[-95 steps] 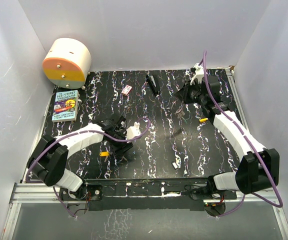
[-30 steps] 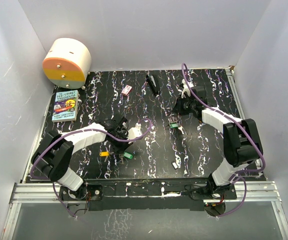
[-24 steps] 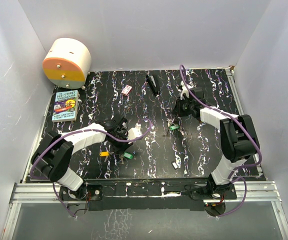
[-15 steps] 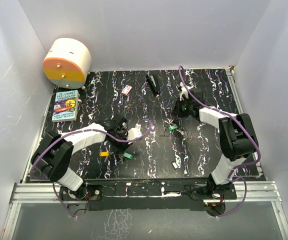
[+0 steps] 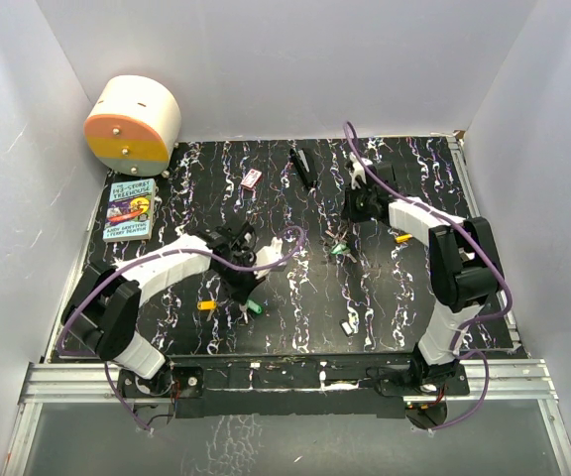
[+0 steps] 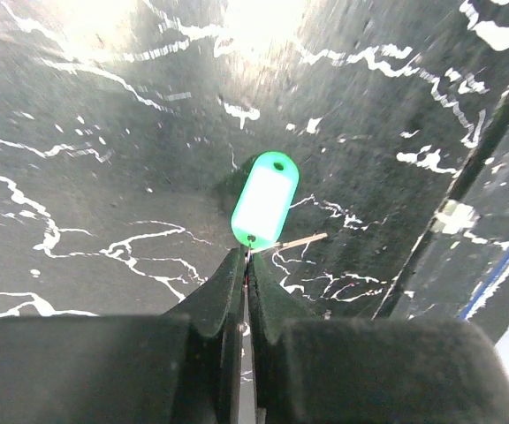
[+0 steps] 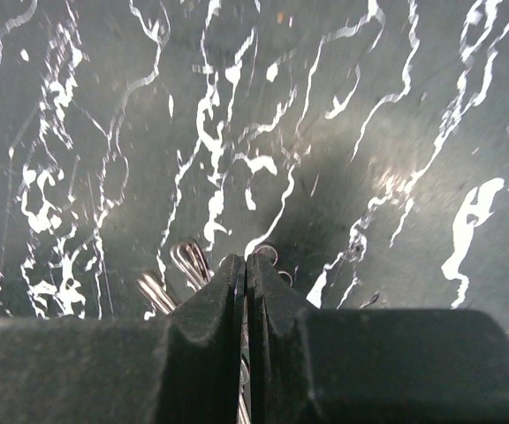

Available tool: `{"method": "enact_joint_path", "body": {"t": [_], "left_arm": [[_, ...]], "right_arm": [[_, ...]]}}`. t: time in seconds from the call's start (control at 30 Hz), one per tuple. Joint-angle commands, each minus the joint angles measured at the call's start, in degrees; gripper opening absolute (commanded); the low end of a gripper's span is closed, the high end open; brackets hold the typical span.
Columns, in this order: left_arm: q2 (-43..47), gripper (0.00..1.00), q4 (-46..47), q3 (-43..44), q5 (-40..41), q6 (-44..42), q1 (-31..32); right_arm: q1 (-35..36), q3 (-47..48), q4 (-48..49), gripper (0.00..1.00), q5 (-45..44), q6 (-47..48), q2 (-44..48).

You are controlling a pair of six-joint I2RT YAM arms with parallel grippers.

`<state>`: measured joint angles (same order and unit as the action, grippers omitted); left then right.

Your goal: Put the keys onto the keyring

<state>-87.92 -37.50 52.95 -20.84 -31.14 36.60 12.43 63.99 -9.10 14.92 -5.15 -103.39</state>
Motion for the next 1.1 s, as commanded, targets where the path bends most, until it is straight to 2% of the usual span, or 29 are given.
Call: {"method": "enact_joint_path", "body": {"t": [0.0,0.07,0.13,0.23,0.37,0.57,0.87,1.07], "left_arm": [[2.0,0.00,-6.5,6.4,-6.8,0.4,-0.1],[2.1,0.00,-7.6,8.1,-7.4,0.8,0.0],[2.5,0.00,-8.0,9.3,-7.4,1.2,-0.1],[3.1,0.00,-7.8,10.3,-7.4,2.0,-0.1],[4.3,0.00,-7.1,10.4,-8.0,3.1,-0.3],[4.9,0.00,-6.2,9.4,-7.9,3.1,-0.9],[5.3,0.00,-5.3,8.2,-8.5,3.0,-2.4],[5.1,0.00,-4.9,8.1,-8.6,2.9,-2.9]], "right_arm": [[0.8,9.3,-5.4,0.07,-4.6,3.8,1.0],[0.7,10.2,-5.4,0.07,-4.6,3.8,2.8],[0.8,10.1,-11.4,0.07,-7.5,5.8,6.7],[0.8,9.4,-14.2,0.07,-9.6,8.1,11.7],[0.7,9.7,-17.5,0.07,-8.7,11.1,14.8],[2.2,6.3,-9.3,0.07,-0.6,7.8,10.4],[8.7,3.8,-8.6,0.07,-0.4,7.3,0.5],[11.0,5.1,-8.6,0.07,-0.4,7.3,-1.6]]}}
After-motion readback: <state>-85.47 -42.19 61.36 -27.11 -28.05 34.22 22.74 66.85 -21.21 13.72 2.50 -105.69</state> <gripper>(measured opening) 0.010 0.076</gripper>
